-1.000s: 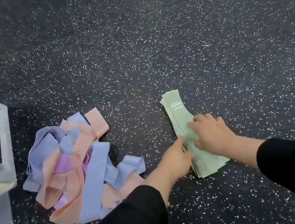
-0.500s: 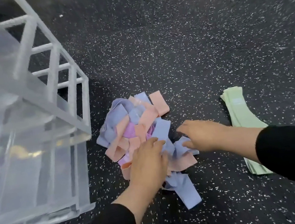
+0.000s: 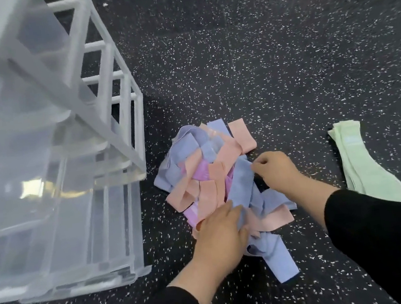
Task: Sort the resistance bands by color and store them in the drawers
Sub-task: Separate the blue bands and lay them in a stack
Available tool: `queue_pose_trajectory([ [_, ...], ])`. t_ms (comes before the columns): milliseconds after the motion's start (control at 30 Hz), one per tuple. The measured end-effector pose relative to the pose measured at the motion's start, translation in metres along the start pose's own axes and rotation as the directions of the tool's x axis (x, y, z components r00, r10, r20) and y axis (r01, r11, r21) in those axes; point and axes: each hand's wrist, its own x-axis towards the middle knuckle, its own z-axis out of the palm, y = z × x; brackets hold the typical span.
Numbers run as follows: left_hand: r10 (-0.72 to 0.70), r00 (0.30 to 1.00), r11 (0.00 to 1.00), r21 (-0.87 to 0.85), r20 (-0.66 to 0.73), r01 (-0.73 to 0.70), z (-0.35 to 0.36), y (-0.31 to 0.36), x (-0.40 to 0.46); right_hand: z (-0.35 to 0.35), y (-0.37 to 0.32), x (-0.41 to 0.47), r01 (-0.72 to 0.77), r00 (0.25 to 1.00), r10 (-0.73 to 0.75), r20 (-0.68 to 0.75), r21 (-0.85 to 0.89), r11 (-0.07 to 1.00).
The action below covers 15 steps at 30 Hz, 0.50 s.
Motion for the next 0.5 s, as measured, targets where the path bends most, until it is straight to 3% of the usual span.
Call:
queue_pose_trajectory([
  [100, -0.011, 0.996, 0.998, -0.066, -0.091, 0.005, -0.005, 0.007, -0.003, -0.008, -0.012, -0.017, -0.020, 0.998, 0.035, -0.046, 0.294, 0.956],
  [200, -0.088, 0.949, 0.963, -0.269, -0.303, 0.003, -0.026, 0.025, -0.007, -0.017, -0.030, -0.043, -0.036, 0.999, 0.020, 0.034, 0.587, 0.809],
  [300, -0.147, 0.918, 0.901, -0.433, -0.368, -0.030, -0.055, 0.048, -0.008, -0.027, -0.054, -0.075, 0.056, 0.997, -0.082, 0.016, 0.592, 0.804],
  [500, -0.186, 0.897, 0.820, -0.567, -0.402, -0.084, -0.118, 0.081, -0.046, -0.049, -0.109, -0.148, 0.244, 0.957, -0.289, -0.010, 0.561, 0.791],
])
